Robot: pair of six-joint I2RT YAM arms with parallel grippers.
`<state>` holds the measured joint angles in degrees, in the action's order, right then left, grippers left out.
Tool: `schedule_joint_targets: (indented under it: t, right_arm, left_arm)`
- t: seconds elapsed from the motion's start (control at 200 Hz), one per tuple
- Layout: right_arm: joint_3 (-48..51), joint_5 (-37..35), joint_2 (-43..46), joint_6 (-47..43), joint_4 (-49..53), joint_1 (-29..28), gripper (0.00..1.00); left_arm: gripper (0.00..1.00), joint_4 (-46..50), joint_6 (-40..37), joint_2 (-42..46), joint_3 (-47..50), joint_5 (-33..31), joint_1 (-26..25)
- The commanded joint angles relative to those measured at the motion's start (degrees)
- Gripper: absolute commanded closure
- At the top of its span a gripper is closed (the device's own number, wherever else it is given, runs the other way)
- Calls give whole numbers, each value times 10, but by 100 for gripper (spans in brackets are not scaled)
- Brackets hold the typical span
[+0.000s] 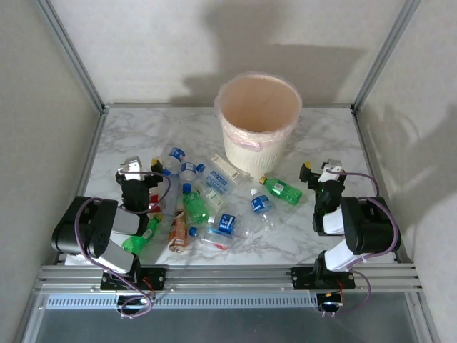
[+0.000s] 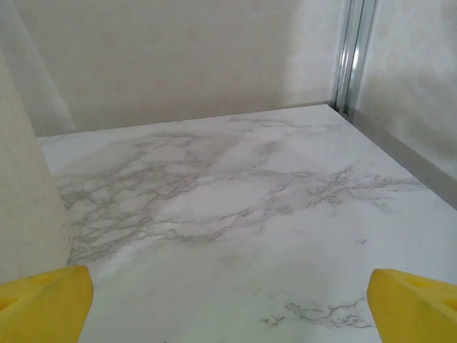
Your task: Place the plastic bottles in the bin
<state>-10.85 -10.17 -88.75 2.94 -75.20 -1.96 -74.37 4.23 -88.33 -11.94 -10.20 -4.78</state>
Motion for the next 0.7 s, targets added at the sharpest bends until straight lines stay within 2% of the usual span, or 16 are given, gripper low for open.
schedule_joint_targets:
  t: [0.0, 0.696]
  right_arm:
    - [-9, 12, -1, -8, -5, 2, 1]
    - [-9, 13, -1, -8, -5, 3, 1]
  left_arm:
    - [1, -4, -8, -1, -8, 10, 4]
    - [1, 0, -7, -1, -9, 14, 6]
